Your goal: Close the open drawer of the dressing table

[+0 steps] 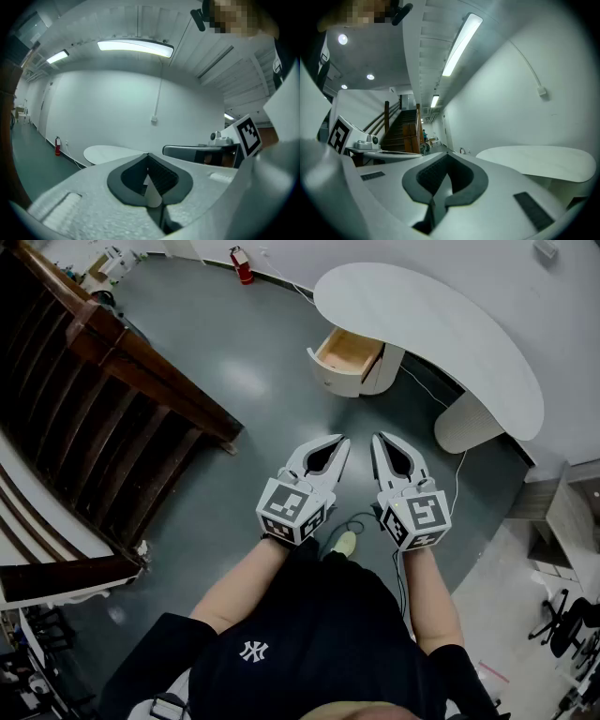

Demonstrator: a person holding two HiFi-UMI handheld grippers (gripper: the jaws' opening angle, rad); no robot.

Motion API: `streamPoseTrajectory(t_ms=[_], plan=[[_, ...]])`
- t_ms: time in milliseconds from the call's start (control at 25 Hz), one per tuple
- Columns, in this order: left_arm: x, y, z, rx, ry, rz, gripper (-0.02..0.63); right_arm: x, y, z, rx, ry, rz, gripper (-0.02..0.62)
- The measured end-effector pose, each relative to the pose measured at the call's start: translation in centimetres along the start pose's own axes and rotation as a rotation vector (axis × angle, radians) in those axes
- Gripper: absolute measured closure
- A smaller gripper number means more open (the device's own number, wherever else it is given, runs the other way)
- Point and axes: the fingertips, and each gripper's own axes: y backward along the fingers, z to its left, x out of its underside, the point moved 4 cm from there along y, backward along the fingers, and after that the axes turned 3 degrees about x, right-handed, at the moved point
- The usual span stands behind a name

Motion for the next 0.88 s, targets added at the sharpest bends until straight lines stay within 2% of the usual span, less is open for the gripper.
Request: streamPoseTrajectory(t_ms=[480,640,880], plan=[[0.1,-0.2,-1.0,-0.010,-0.017,0.004,0.595,-0.2,1.0,-0.5,-0.006,-0.024,-0.017,0.580],[0.0,-0.6,-0.1,-0.036,-0.027,-0.001,0.595,-0.8,1.1,-1.8,-0.002,-0.060,-0.054,0.580],[1.1,-0.4,0.5,-0.079,-0.027,0.008,0.597,-0.2,1.7,-2.7,0.010,-0.059,-0.054,0.580]])
